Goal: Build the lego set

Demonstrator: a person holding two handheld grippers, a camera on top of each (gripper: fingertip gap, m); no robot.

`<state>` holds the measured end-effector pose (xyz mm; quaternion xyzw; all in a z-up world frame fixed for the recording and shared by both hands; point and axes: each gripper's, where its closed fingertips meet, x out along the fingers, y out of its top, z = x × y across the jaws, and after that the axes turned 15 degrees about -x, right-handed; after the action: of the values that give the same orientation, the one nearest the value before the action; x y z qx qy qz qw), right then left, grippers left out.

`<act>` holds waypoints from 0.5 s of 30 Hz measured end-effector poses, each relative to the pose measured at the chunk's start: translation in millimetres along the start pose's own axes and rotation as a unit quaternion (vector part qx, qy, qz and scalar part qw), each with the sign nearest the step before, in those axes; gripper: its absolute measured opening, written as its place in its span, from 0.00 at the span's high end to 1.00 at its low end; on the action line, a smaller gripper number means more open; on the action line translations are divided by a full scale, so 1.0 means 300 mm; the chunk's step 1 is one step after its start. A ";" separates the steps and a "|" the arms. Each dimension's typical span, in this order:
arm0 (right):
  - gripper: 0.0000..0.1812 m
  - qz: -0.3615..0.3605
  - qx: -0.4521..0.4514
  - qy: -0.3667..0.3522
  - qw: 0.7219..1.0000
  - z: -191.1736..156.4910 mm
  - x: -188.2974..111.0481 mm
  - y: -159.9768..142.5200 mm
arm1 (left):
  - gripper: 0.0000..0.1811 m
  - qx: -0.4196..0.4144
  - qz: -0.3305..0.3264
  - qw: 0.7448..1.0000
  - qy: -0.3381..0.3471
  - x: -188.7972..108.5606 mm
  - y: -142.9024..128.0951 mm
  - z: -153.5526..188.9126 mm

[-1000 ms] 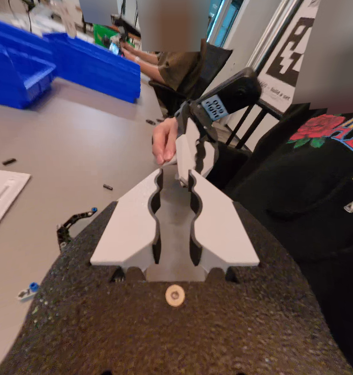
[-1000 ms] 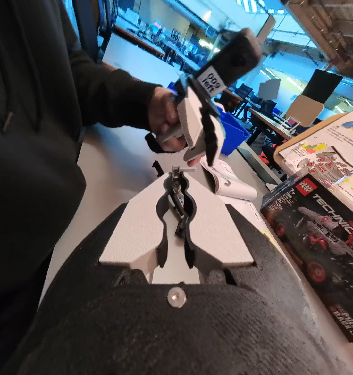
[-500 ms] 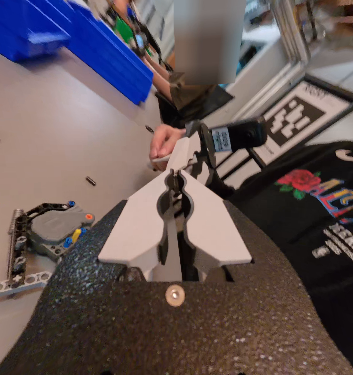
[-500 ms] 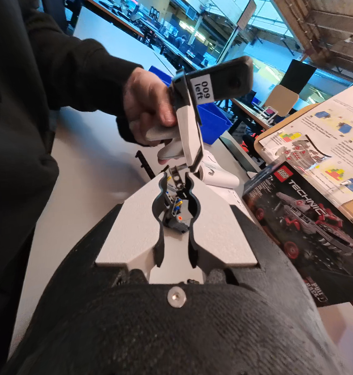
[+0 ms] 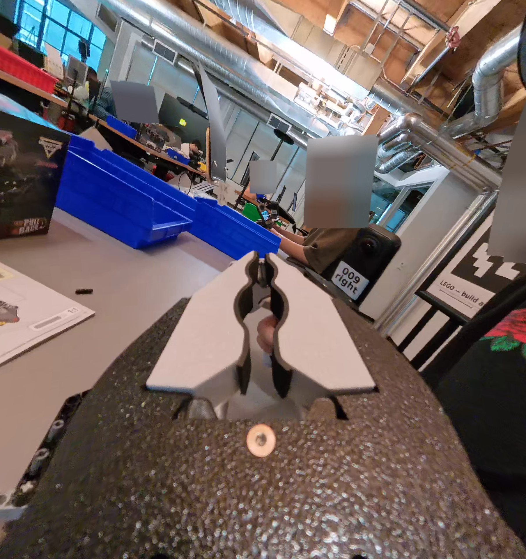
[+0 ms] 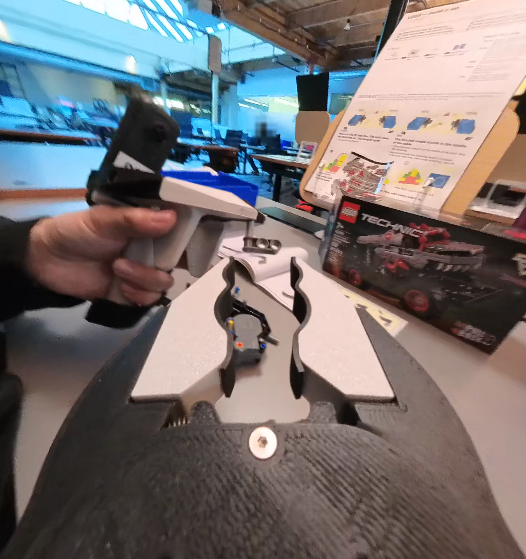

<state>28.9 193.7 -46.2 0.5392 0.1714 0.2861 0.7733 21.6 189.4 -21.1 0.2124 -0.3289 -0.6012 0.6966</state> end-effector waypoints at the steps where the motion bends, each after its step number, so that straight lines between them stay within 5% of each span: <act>1: 0.80 0.013 0.021 0.006 1.000 -0.001 -0.002 0.011 | 0.99 0.007 -0.004 1.000 -0.005 0.002 -0.006 0.004; 10: 0.87 0.022 0.032 0.025 0.999 -0.007 -0.005 0.014 | 1.00 0.052 -0.042 0.998 0.000 -0.001 -0.042 -0.003; 15: 0.87 0.004 0.069 0.107 0.992 -0.066 -0.017 -0.012 | 0.90 0.288 -0.106 0.952 -0.005 -0.051 -0.035 0.030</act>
<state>14.6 204.1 -56.8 0.5583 0.2705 0.3328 0.7102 7.0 203.4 -25.3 0.4342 -0.4675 -0.5523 0.5365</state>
